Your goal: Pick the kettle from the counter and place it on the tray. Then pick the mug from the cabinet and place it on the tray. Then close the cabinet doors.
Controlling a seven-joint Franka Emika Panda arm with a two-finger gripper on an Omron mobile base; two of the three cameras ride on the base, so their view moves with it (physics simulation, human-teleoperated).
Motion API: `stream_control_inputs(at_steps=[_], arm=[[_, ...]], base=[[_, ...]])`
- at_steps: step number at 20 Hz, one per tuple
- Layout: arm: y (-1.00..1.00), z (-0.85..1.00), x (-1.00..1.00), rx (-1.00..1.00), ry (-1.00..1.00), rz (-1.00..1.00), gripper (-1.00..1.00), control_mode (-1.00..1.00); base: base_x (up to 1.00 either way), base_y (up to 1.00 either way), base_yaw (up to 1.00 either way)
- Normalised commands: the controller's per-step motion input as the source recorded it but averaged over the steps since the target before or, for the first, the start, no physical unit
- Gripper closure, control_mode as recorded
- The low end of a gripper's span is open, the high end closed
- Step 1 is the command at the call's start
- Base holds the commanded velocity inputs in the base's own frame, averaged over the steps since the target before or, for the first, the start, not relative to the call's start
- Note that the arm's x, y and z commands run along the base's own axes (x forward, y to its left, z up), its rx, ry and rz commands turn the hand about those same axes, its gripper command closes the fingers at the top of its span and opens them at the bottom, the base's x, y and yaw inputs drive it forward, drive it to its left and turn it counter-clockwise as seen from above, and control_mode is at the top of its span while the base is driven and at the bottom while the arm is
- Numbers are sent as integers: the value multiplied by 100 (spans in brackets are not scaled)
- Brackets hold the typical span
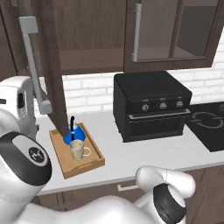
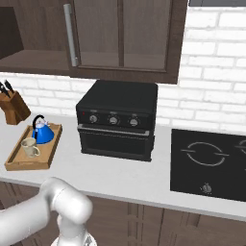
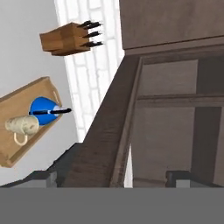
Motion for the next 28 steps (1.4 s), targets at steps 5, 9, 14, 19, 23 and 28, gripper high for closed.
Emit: stream_control_inputs(at_steps=[5, 9, 14, 19, 23, 28], arm=[[-83, 4, 38, 4, 0, -9, -100, -100], [-81, 0, 51, 4, 0, -3, -100, -100], [-81, 0, 59, 5, 0, 0, -100, -100], [-74, 0, 71, 5, 2, 0, -100, -100], [-66, 0, 86, 6, 7, 0, -100, -100], [-51, 0, 98, 4, 11, 0, -100, -100]], base=[[0, 0, 0], [0, 0, 0], [0, 0, 0], [0, 0, 0], [0, 0, 0], [0, 0, 0]])
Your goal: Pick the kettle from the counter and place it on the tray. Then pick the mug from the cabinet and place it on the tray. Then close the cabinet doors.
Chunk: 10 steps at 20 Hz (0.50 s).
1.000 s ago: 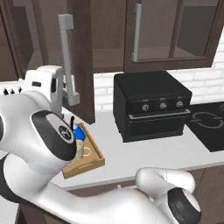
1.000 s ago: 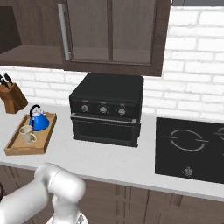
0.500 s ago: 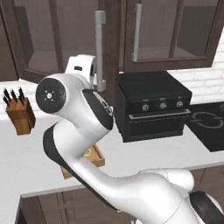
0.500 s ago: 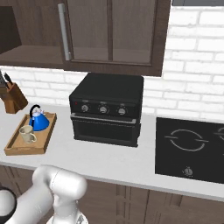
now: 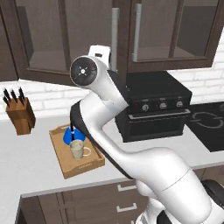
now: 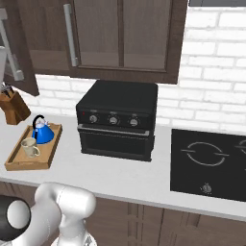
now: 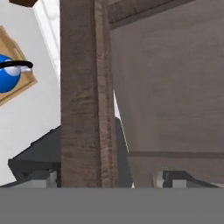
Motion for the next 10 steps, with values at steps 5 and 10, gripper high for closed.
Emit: stream_control_inputs(at_steps=[5, 10], arm=[[-31, 0, 94, 2, 10, 0, -100, -100], [-20, -1, 87, 0, 12, 0, -100, -100]], base=[[0, 0, 0], [0, 0, 0]])
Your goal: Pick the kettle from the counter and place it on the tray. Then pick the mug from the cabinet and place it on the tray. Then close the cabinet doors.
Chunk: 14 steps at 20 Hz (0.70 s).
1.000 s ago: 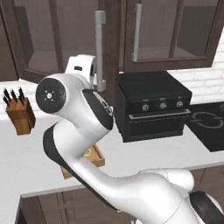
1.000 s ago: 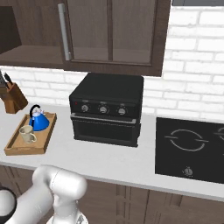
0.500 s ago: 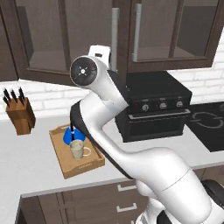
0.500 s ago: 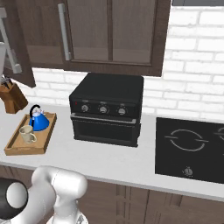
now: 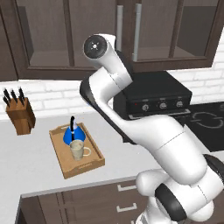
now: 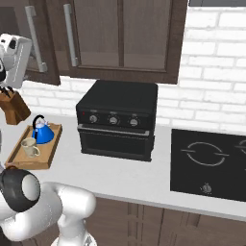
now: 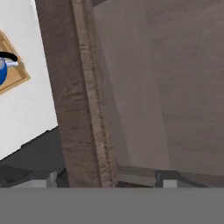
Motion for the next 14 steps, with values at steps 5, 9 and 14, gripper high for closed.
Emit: stream_control_inputs(at_steps=[5, 9, 14], arm=[[-18, -9, 91, 0, 11, 0, -100, -100], [-17, -1, 58, 0, 0, 1, -100, -100], [-13, 0, 27, 0, 0, 1, -100, -100]], base=[[0, 0, 0], [0, 0, 0], [0, 0, 0]])
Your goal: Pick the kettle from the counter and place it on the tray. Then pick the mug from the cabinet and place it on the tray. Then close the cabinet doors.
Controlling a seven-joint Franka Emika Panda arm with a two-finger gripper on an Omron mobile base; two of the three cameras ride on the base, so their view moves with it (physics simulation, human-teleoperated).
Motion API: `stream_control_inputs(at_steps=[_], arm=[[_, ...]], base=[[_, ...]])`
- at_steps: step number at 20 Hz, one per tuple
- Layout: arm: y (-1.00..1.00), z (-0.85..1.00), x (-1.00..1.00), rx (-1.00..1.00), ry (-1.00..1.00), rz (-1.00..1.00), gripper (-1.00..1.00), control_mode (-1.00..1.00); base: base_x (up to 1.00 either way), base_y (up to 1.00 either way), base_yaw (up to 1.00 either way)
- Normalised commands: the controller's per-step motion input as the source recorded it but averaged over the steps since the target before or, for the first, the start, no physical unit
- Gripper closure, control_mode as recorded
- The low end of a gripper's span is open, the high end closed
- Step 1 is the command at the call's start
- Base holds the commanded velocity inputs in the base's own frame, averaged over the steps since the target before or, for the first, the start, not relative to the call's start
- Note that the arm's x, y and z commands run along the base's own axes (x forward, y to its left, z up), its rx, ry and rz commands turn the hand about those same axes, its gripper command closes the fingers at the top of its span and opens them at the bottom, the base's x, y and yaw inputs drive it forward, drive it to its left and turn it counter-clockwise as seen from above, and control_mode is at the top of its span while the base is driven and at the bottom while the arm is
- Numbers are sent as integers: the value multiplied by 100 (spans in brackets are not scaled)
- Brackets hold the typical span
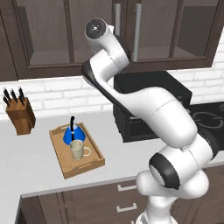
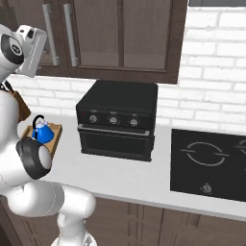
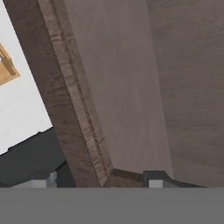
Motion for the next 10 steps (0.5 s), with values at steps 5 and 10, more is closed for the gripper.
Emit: stream_control_inputs(at_steps=[5, 10], arm=[[-11, 0, 15, 0, 0, 1, -100, -100], [-6, 0, 3, 0, 1, 0, -100, -100]], base=[[0, 0, 0], [0, 0, 0]])
